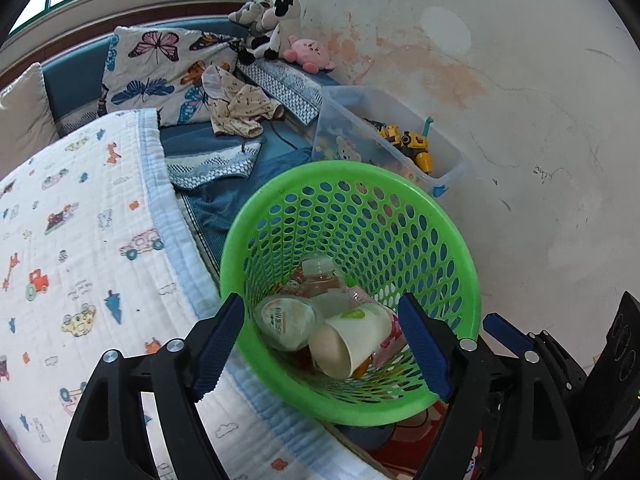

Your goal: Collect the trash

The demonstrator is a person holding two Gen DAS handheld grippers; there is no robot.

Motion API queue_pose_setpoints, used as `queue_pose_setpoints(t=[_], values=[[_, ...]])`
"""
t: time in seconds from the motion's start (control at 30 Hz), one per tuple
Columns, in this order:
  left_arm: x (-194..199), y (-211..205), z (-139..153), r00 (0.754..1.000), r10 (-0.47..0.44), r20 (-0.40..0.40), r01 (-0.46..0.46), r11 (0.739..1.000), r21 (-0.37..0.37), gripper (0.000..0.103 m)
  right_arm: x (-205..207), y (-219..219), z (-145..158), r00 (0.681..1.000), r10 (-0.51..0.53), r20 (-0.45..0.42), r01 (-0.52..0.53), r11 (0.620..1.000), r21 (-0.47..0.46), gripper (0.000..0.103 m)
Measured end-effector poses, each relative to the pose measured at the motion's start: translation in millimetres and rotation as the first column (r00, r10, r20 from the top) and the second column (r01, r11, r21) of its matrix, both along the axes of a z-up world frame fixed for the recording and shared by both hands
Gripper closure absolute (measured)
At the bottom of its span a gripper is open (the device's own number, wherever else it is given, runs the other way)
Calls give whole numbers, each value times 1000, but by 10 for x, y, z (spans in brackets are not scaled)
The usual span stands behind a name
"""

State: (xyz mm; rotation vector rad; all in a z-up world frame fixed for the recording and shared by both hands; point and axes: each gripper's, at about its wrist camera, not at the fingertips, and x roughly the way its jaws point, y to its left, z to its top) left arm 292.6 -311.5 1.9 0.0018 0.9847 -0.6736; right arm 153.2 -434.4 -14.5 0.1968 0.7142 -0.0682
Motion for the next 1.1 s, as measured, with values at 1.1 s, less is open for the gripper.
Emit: queue_pose_setpoints(t=[1.1], values=[[-1098,1963,478,945,204,256,-219,975,34,8,-588,1128,215,985,162,55,-162,987,-1,17]])
